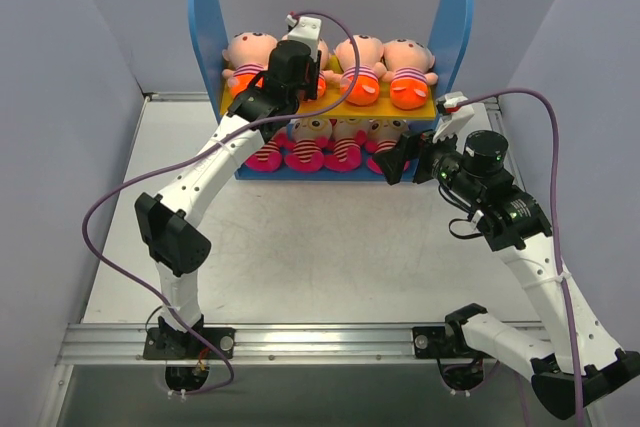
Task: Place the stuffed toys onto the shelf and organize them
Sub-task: Adjust the position of the stuffed toy
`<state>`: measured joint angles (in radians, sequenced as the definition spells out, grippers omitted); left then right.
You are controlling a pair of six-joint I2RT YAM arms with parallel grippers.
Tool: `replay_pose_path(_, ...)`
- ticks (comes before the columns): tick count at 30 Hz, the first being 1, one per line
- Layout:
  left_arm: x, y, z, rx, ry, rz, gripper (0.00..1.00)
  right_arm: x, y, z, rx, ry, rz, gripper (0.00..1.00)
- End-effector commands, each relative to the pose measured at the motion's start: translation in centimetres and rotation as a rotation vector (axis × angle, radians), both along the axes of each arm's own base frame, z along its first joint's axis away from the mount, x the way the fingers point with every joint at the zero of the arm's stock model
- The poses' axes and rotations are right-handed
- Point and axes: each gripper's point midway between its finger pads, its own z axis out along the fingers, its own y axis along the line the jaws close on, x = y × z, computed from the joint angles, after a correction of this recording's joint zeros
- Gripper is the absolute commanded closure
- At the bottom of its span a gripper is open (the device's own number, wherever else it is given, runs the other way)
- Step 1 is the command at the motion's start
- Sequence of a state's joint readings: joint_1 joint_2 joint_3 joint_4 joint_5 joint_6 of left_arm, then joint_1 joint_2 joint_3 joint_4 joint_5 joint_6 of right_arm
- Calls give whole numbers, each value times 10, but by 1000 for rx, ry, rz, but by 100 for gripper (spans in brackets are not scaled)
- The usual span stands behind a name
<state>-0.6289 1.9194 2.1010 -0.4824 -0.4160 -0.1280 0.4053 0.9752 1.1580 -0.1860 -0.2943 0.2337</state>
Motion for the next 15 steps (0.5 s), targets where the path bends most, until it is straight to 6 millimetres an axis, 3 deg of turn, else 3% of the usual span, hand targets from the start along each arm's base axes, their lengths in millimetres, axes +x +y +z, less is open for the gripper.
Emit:
replay_pose_path(1, -1, 0, 19, -20, -32, 4, 59, 1, -3, 9, 7, -38, -12, 4)
replay_pose_path(6, -6, 4, 27, -20, -41, 4, 77, 1, -3, 9, 10, -38, -13, 4)
replay_pose_path(15, -12, 11, 33, -7, -38, 11, 80, 1, -3, 9, 14, -38, -11, 4)
